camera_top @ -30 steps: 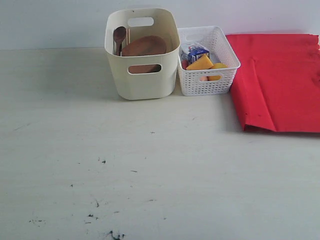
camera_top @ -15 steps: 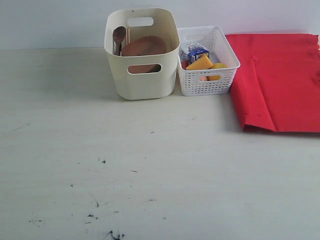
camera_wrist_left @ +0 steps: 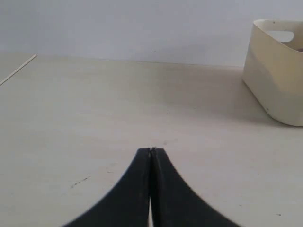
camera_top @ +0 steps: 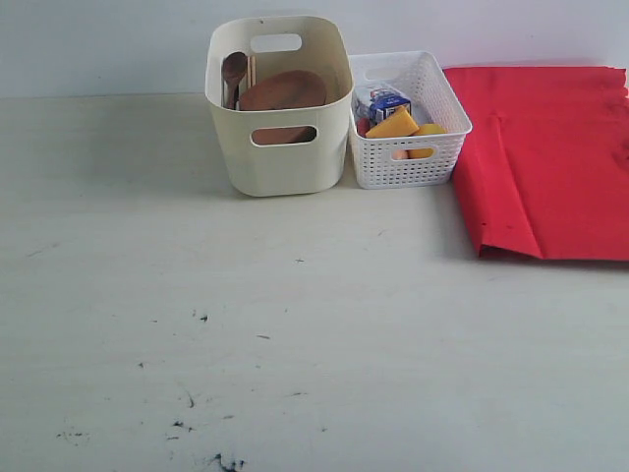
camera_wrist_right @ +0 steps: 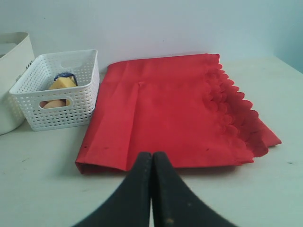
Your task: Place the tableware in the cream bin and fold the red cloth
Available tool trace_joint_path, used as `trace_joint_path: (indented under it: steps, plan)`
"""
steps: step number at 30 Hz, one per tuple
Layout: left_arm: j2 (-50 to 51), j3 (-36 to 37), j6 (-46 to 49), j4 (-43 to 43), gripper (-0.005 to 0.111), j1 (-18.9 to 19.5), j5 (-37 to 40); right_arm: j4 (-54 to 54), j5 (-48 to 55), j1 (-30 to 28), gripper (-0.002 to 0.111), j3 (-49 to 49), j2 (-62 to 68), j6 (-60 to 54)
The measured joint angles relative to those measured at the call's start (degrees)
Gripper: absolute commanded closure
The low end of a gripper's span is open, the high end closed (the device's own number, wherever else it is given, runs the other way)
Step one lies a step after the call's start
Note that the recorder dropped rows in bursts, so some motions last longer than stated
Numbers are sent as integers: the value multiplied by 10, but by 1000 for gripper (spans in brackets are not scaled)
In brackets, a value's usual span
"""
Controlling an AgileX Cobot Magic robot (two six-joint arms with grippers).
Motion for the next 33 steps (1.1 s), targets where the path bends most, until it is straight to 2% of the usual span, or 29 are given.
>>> trace_joint_path:
  steps: [33]
  plan:
    - [0,0,0,0,107,0,21,0,0,0,108,0,0,0]
